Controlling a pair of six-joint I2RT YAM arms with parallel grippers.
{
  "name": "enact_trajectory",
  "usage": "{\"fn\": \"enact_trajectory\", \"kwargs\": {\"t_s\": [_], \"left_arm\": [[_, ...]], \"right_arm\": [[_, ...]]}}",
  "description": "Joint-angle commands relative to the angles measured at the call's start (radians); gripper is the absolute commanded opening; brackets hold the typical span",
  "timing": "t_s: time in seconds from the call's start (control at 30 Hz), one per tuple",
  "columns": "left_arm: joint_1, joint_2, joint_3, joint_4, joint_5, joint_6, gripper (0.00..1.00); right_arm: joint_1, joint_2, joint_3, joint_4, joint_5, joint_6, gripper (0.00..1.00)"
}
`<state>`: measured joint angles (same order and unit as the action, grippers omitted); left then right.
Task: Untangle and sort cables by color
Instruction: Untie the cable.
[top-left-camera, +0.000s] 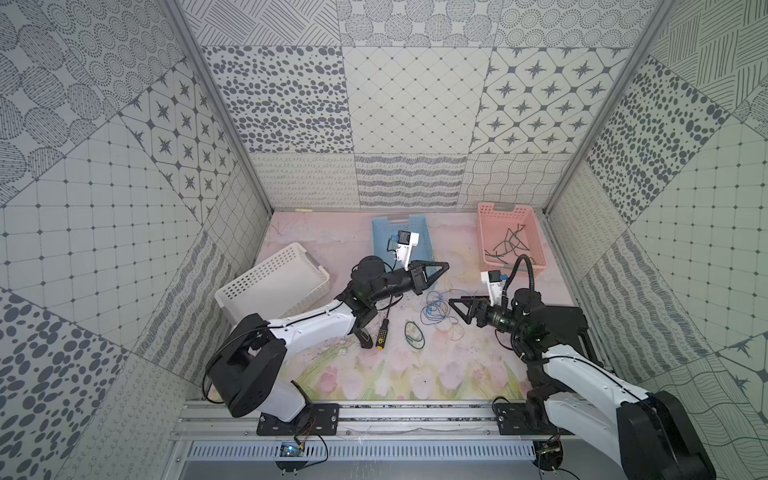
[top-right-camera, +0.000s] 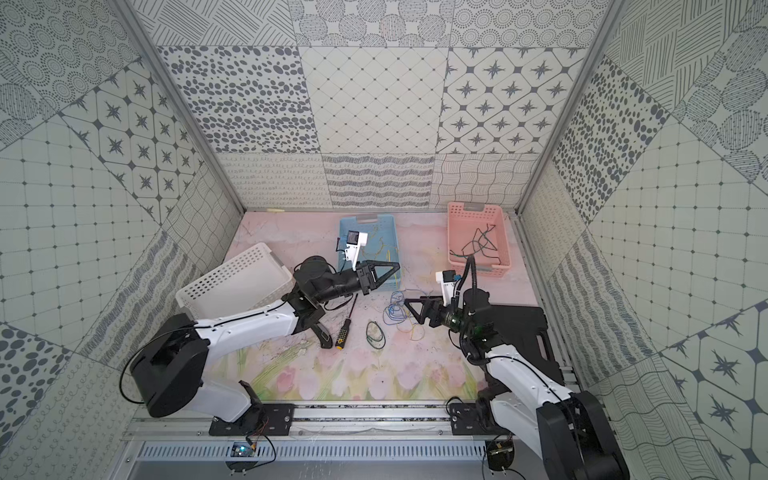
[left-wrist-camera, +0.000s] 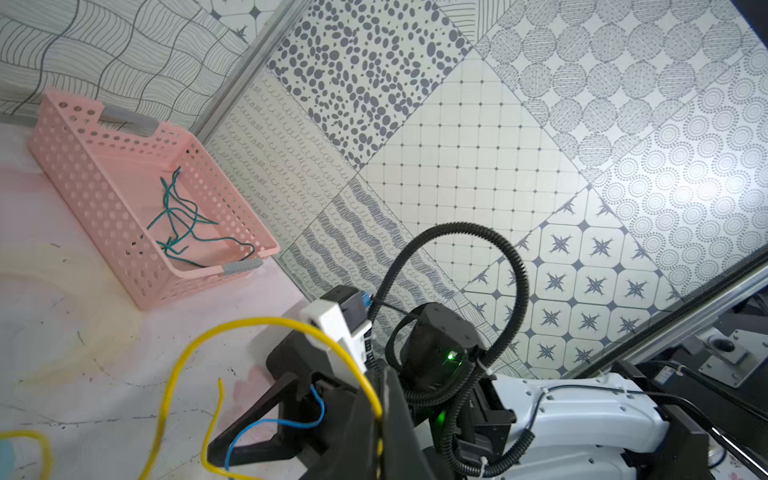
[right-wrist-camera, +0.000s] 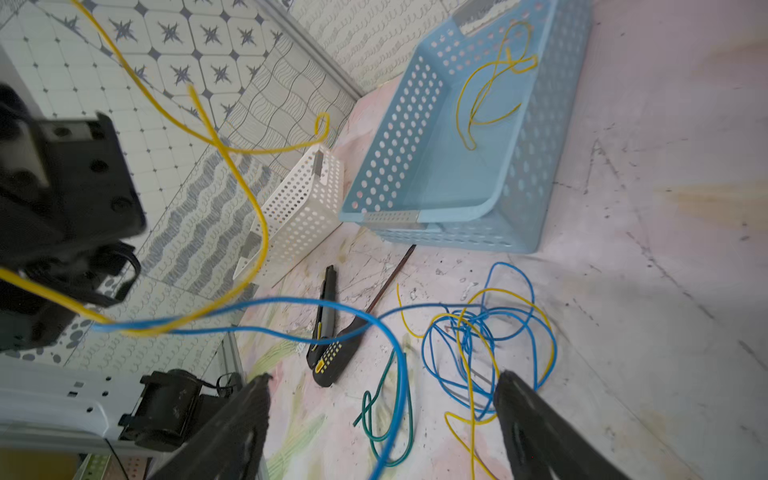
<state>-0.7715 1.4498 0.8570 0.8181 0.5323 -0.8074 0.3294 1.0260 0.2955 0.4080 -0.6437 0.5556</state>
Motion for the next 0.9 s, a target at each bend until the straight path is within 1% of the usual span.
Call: {"fn": "enact_trajectory", "kwargs": {"t_s": [0.0, 0.1, 0.17, 0.2, 0.3, 0.37, 0.43, 0.47, 0.5, 0.57, 0.6, 0.63, 0.73, 0.8, 0.87], "left_arm": [[0.003, -0.109, 0.092, -0.34, 0.019, 0.157, 0.0], [0.003, -0.138, 0.133, -0.41, 0.011, 0.173, 0.0], [0.001, -0.147, 0.153, -0.427, 0.013, 0.165, 0.0], [0.001, -0.149, 0.16, -0.431, 0.014, 0.154, 0.0], [-0.006, -0.151, 0.179, -0.433, 0.007, 0.128, 0.0], [-0.02, -0.152, 0.184, -0.431, -0.003, 0.123, 0.0], [-0.033, -0.155, 0.191, -0.43, -0.006, 0.121, 0.0], [-0.039, -0.159, 0.193, -0.43, -0.006, 0.121, 0.0], [-0.044, -0.166, 0.195, -0.435, -0.007, 0.123, 0.0], [-0.046, -0.182, 0.204, -0.466, -0.022, 0.154, 0.0], [-0.046, -0.192, 0.209, -0.5, -0.046, 0.185, 0.0], [-0.045, -0.202, 0.211, -0.534, -0.077, 0.221, 0.0], [-0.029, -0.216, 0.216, -0.607, -0.143, 0.309, 0.0], [0.001, -0.204, 0.225, -0.649, -0.163, 0.329, 0.0], [0.045, -0.173, 0.244, -0.684, -0.16, 0.325, 0.0]], "right_arm": [[0.049, -0.009, 0.027, 0.062, 0.025, -0.103, 0.87], [0.075, -0.005, 0.018, 0.071, 0.064, -0.126, 0.9], [0.098, 0.03, 0.007, 0.127, 0.078, -0.123, 0.91], [0.114, 0.06, -0.003, 0.188, 0.083, -0.11, 0.91], [0.189, 0.194, -0.026, 0.454, 0.102, -0.083, 0.91], [0.237, 0.289, -0.003, 0.552, 0.136, -0.08, 0.91], [0.251, 0.371, 0.023, 0.618, 0.172, -0.045, 0.87], [0.251, 0.392, 0.028, 0.62, 0.2, -0.023, 0.81], [0.25, 0.394, 0.031, 0.58, 0.229, -0.016, 0.74], [0.252, 0.345, 0.048, 0.435, 0.274, -0.047, 0.65], [0.251, 0.303, 0.062, 0.329, 0.314, -0.063, 0.62], [0.251, 0.26, 0.067, 0.252, 0.341, -0.083, 0.62], [0.252, 0.144, 0.031, 0.187, 0.406, -0.105, 0.66], [0.249, 0.068, 0.014, 0.125, 0.455, -0.115, 0.73], [0.249, -0.007, 0.007, 0.052, 0.512, -0.14, 0.77]]}}
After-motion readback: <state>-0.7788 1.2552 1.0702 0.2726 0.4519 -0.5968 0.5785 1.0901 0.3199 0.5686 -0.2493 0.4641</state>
